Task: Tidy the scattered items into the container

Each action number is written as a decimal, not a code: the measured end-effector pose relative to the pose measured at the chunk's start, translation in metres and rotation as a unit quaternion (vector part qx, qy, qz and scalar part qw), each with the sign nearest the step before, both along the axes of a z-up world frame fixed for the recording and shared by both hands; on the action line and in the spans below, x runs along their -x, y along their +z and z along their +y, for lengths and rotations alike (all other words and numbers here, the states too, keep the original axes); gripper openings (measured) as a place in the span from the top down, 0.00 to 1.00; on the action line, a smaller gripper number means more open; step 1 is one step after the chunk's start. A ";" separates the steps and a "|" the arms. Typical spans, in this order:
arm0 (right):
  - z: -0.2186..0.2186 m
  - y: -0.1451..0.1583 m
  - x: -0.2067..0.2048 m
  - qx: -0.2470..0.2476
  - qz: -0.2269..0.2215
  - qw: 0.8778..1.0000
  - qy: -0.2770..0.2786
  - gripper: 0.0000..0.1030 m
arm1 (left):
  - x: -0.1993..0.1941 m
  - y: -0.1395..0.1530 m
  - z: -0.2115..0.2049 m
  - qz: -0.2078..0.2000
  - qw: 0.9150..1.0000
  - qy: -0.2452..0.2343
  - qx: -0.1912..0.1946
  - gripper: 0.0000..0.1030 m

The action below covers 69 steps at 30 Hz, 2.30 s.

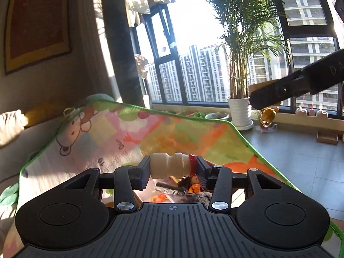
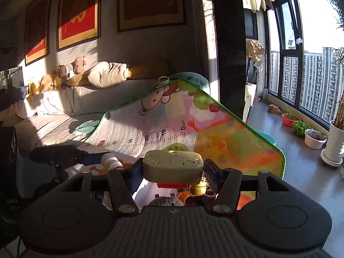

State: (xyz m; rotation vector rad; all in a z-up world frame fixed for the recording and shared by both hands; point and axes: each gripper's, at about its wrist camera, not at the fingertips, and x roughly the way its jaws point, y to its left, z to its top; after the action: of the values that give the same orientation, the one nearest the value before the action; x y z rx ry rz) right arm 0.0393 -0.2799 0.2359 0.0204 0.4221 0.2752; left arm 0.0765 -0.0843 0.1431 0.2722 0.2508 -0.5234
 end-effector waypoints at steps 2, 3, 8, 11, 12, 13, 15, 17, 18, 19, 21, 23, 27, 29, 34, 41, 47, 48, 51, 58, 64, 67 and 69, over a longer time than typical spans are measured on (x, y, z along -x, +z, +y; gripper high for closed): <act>0.007 0.003 -0.041 -0.028 0.019 0.999 0.008 0.43 | -0.028 -0.014 -0.008 0.011 1.000 -0.013 0.013 0.46; 0.009 0.002 -0.056 -0.038 0.030 0.999 0.011 0.42 | -0.038 -0.020 -0.009 0.021 1.000 -0.013 0.017 0.33; 0.024 -0.037 -0.135 -0.082 0.104 0.991 0.014 0.29 | -0.063 -0.064 0.018 0.096 0.994 -0.011 0.049 0.08; 0.011 -0.060 -0.142 -0.096 0.112 0.989 0.008 0.26 | -0.058 -0.080 0.034 0.130 0.990 -0.020 0.054 0.07; 0.004 -0.066 -0.142 -0.102 0.114 0.988 0.002 0.23 | -0.058 -0.083 0.037 0.139 0.988 -0.022 0.056 0.06; -0.008 -0.077 -0.138 -0.112 0.114 0.987 -0.009 0.21 | -0.054 -0.087 0.041 0.154 0.986 -0.027 0.062 0.06; -0.026 -0.095 -0.132 -0.123 0.118 0.985 -0.034 0.17 | -0.052 -0.091 0.044 0.175 0.981 -0.035 0.072 0.05; -0.047 -0.120 -0.126 -0.133 0.127 0.981 -0.062 0.15 | -0.046 -0.096 0.046 0.187 0.979 -0.035 0.077 0.05; -0.054 -0.130 -0.125 -0.138 0.134 0.979 -0.070 0.14 | -0.044 -0.098 0.046 0.190 0.978 -0.033 0.075 0.04; -0.062 -0.142 -0.126 -0.147 0.147 0.975 -0.077 0.14 | -0.041 -0.101 0.045 0.190 0.979 -0.030 0.071 0.03; -0.071 -0.160 -0.130 -0.170 0.170 0.967 -0.080 0.14 | -0.038 -0.106 0.040 0.198 0.977 -0.031 0.066 0.03; -0.072 -0.174 -0.136 -0.186 0.184 0.962 -0.072 0.14 | -0.039 -0.111 0.036 0.208 0.975 -0.030 0.065 0.03; -0.065 -0.187 -0.139 -0.199 0.198 0.958 -0.052 0.14 | -0.039 -0.114 0.030 0.220 0.972 -0.042 0.073 0.03; -0.056 -0.187 -0.138 -0.192 0.192 0.961 -0.049 0.09 | -0.038 -0.114 0.029 0.219 0.972 -0.046 0.074 0.03; -0.033 -0.185 -0.134 -0.164 0.181 0.968 -0.058 0.00 | -0.039 -0.114 0.033 0.215 0.972 -0.048 0.077 0.03; 0.012 -0.184 -0.145 -0.155 0.184 0.970 -0.029 0.00 | -0.034 -0.114 0.063 0.189 0.980 0.000 0.070 0.02; 0.054 -0.184 -0.154 -0.149 0.181 0.972 0.003 0.00 | -0.032 -0.112 0.095 0.179 0.981 0.047 0.065 0.02; 0.057 -0.183 -0.152 -0.148 0.177 0.973 0.006 0.00 | -0.030 -0.111 0.098 0.177 0.981 0.052 0.062 0.02; 0.062 -0.177 -0.134 -0.125 0.152 0.981 -0.002 0.00 | -0.016 -0.110 0.101 0.173 0.981 0.074 0.051 0.00; 0.067 -0.186 -0.045 -0.014 0.117 0.993 -0.006 0.00 | 0.010 -0.127 0.102 0.224 0.957 0.184 0.016 0.00; 0.072 -0.217 0.009 0.006 0.142 0.990 -0.024 0.00 | 0.050 -0.135 0.099 0.190 0.947 0.258 0.029 0.00; 0.076 -0.225 0.014 0.027 0.153 0.987 -0.033 0.00 | 0.062 -0.136 0.089 0.172 0.950 0.260 0.015 0.00; 0.078 -0.225 0.012 0.036 0.154 0.987 -0.036 0.00 | 0.059 -0.137 0.085 0.172 0.950 0.261 0.011 0.00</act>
State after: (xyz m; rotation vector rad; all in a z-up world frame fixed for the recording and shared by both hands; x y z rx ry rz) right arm 0.0276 -0.2019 0.0108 0.0068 0.7364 0.1858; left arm 0.0180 0.0004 0.0061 0.0807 0.6361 -0.0428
